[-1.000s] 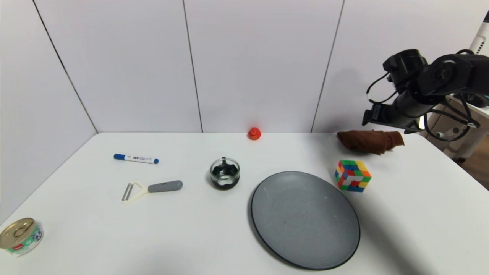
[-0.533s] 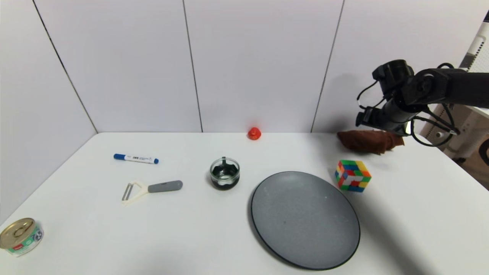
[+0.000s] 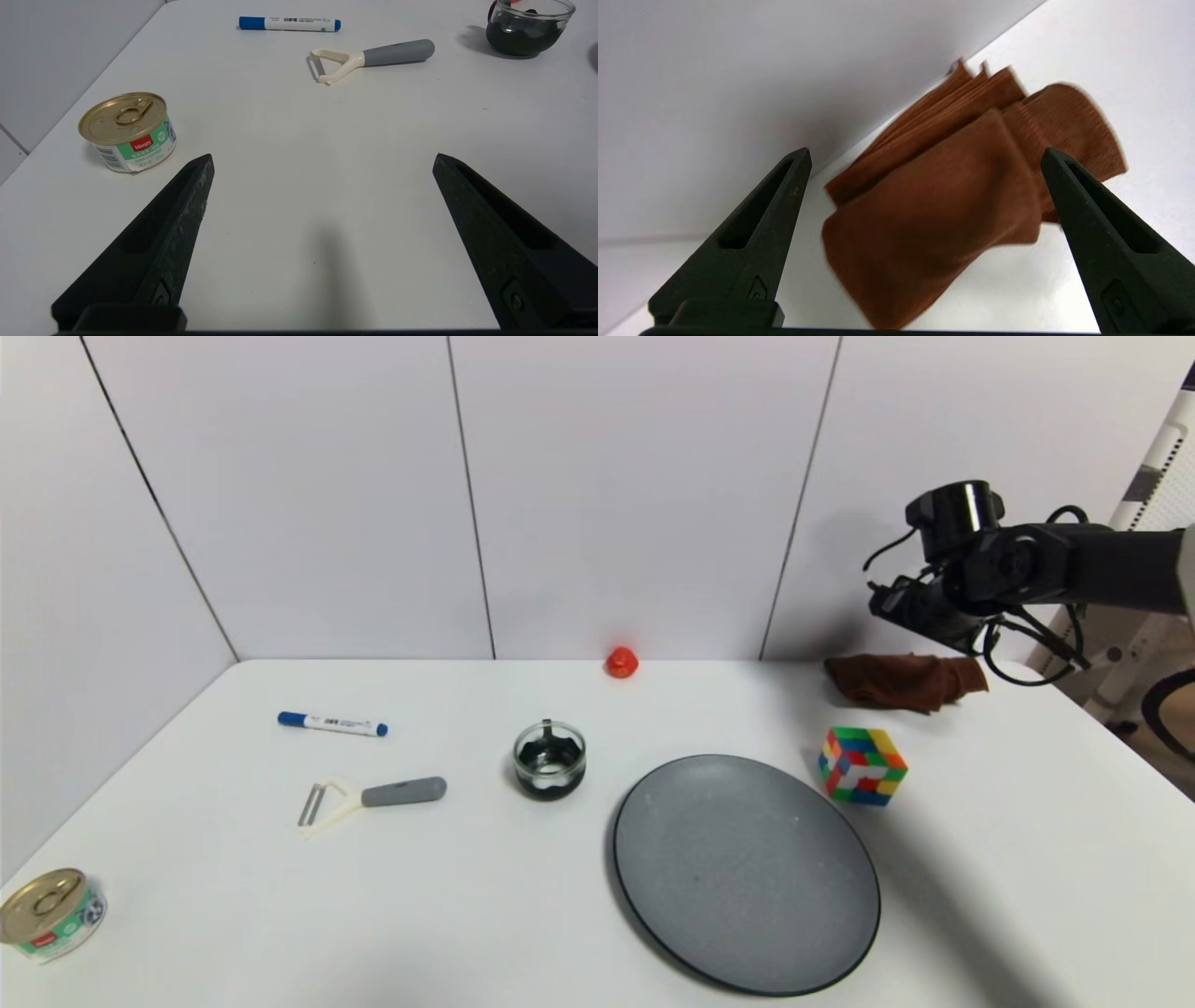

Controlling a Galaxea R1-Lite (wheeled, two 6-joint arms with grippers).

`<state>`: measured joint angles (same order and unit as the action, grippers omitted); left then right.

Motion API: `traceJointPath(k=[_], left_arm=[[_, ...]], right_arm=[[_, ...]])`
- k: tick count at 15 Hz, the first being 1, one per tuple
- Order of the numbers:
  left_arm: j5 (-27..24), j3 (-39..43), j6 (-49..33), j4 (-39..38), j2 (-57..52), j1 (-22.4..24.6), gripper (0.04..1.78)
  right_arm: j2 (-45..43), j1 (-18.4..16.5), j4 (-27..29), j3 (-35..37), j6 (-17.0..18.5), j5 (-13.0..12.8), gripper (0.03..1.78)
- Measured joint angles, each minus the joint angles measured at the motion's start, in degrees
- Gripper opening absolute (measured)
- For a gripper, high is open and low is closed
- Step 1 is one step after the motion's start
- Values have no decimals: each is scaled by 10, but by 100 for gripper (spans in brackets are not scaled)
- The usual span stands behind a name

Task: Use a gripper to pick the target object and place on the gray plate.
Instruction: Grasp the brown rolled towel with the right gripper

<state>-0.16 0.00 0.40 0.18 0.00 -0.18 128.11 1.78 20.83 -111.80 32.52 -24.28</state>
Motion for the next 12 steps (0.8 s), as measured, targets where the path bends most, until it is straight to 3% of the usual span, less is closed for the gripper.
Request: traceJointPath(k=[5,12], left_arm=[[0,0,0,0,0,0,169],[0,0,0,0,0,0,169]], right_arm=[[14,-8,2,1,4,-6,170],[21,-7,10,13,14,-75,170]])
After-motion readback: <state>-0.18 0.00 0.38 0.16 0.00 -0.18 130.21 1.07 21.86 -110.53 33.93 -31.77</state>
